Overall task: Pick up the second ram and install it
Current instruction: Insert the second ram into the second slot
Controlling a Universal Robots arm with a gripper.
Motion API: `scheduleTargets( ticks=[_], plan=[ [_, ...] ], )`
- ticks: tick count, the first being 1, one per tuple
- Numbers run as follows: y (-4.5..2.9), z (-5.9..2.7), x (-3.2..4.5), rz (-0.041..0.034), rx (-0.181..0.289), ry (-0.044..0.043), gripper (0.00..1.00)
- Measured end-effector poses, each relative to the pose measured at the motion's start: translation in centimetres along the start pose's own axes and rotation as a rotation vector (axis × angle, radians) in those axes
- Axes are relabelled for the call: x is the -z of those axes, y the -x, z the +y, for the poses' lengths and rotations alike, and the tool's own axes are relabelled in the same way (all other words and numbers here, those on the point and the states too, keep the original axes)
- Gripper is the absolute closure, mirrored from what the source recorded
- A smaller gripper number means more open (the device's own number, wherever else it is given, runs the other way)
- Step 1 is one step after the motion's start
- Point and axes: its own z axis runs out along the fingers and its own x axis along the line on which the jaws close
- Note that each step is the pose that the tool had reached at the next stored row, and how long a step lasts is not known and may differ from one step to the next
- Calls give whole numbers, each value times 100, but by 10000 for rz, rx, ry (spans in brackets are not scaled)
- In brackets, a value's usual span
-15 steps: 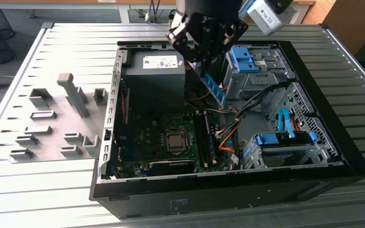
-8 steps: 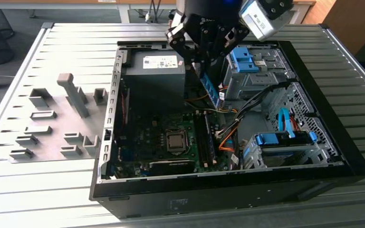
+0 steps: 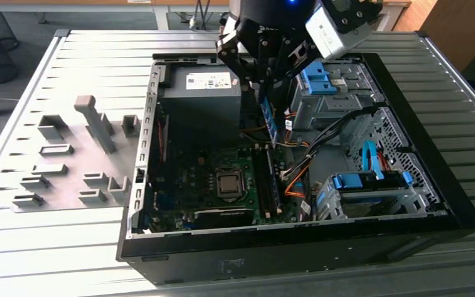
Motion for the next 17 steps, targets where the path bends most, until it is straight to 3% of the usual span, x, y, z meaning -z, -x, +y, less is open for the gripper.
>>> scheduleTargets(
  ticks=[8,17],
  plan=[
    [0,-1,-18,-14,-1264,-28,86],
    [0,0,-20,-15,-1278,-31,86]
  ],
)
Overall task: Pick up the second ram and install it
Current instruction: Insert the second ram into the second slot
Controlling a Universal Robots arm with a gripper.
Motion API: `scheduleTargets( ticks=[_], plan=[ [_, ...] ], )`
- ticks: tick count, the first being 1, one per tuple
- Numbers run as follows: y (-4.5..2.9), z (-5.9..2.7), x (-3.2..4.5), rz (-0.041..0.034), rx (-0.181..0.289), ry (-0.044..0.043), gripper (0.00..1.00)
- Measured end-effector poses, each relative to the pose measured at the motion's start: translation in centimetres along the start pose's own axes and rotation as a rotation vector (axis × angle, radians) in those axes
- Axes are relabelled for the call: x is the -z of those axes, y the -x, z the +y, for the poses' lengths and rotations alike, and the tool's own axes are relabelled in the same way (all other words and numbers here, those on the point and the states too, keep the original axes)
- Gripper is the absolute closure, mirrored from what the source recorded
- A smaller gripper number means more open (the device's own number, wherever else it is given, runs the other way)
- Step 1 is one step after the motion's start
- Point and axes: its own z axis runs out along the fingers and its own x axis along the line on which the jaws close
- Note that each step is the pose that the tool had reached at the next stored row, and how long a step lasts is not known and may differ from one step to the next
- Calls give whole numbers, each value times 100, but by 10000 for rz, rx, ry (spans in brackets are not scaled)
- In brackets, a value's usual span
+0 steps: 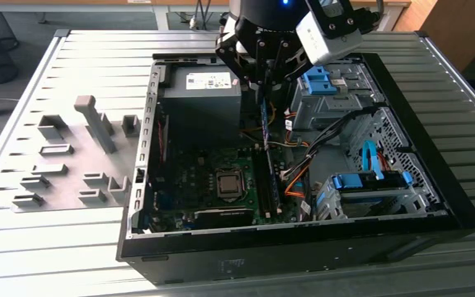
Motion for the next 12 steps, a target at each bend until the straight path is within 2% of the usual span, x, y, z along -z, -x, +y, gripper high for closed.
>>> scheduleTargets(
  ticks=[8,12],
  plan=[
    [0,0,-1,-1,-105,-2,86],
    [0,0,-9,-6,-701,-6,86]
  ],
)
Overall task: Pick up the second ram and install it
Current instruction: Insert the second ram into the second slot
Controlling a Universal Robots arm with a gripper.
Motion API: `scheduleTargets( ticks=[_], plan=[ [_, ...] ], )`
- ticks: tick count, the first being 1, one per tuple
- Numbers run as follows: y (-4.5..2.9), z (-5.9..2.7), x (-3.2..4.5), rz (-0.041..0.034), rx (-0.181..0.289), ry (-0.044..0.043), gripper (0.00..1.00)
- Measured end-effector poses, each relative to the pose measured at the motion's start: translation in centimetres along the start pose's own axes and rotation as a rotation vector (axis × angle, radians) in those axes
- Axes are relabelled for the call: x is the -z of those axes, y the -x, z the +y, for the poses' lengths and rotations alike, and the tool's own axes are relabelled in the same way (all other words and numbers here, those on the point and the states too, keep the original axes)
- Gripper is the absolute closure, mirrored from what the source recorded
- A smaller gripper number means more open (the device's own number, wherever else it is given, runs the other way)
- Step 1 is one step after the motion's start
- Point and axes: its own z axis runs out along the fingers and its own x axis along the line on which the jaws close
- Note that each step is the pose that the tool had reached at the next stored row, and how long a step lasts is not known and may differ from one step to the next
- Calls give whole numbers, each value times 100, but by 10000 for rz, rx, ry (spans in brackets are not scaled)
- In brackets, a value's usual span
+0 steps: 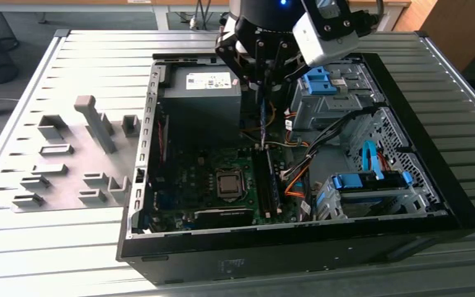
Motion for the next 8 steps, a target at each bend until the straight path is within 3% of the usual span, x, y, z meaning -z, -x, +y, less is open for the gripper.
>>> scheduleTargets(
  ticks=[8],
  plan=[
    [0,-1,-21,-13,-1425,-12,86]
  ],
)
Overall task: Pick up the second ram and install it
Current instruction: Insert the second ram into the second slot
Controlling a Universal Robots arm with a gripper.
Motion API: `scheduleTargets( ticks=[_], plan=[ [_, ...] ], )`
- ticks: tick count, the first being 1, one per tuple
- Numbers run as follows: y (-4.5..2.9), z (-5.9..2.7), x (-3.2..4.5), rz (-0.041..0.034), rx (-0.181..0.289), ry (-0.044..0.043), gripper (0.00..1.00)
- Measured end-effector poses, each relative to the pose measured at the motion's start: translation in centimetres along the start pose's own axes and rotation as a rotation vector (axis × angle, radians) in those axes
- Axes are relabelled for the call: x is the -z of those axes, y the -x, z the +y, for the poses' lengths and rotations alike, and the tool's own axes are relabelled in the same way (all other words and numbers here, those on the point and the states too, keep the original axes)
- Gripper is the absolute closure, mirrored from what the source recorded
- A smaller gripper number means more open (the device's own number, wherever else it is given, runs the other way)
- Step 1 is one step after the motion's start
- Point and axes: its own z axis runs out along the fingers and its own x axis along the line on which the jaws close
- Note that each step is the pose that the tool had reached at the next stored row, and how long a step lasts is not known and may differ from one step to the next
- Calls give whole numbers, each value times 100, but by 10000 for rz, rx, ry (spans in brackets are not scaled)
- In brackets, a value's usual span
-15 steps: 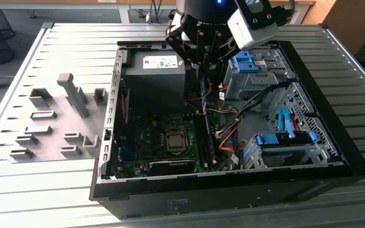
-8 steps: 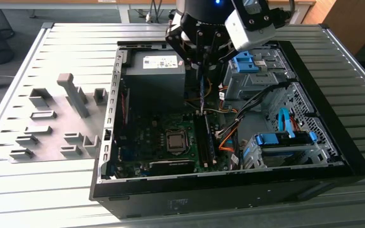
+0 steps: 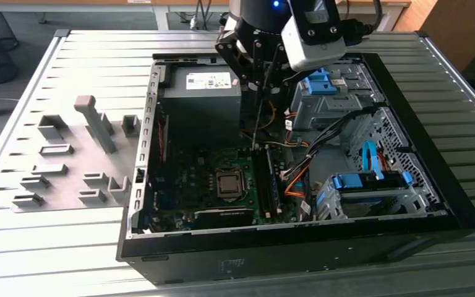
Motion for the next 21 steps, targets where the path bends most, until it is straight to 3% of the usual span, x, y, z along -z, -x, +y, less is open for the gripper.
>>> scheduleTargets(
  ticks=[3,7,18,21],
  plan=[
    [0,0,-4,-3,-309,0,86],
    [0,0,-5,-3,-225,1,86],
    [0,0,-31,16,1758,12,86],
    [0,0,-32,16,1825,13,86]
  ],
)
